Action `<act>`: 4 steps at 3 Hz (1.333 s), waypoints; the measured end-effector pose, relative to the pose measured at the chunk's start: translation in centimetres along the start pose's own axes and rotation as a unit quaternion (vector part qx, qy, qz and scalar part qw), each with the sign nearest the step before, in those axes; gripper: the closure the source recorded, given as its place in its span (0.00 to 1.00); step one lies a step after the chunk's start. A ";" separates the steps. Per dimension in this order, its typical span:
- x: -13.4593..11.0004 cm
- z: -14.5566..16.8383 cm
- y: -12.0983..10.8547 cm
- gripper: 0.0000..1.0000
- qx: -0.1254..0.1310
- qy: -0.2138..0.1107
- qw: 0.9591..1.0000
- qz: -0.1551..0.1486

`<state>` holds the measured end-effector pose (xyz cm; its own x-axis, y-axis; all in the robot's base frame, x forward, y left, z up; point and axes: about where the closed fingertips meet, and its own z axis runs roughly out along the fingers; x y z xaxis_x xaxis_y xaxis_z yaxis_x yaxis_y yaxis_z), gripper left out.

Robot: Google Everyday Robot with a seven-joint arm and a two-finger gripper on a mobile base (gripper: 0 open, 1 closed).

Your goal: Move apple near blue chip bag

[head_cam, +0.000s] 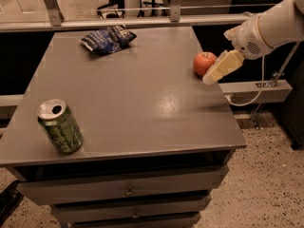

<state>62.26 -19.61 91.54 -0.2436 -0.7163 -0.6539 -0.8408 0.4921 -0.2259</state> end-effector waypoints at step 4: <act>3.1 6.9 -5.5 0.12 0.002 -0.070 0.988 0.136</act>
Offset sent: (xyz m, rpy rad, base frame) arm 0.0797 -0.0236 -0.0544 0.2762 0.0609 -0.1869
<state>69.47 -21.16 85.77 -0.3904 -0.4829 -0.7838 -0.7518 0.6587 -0.0313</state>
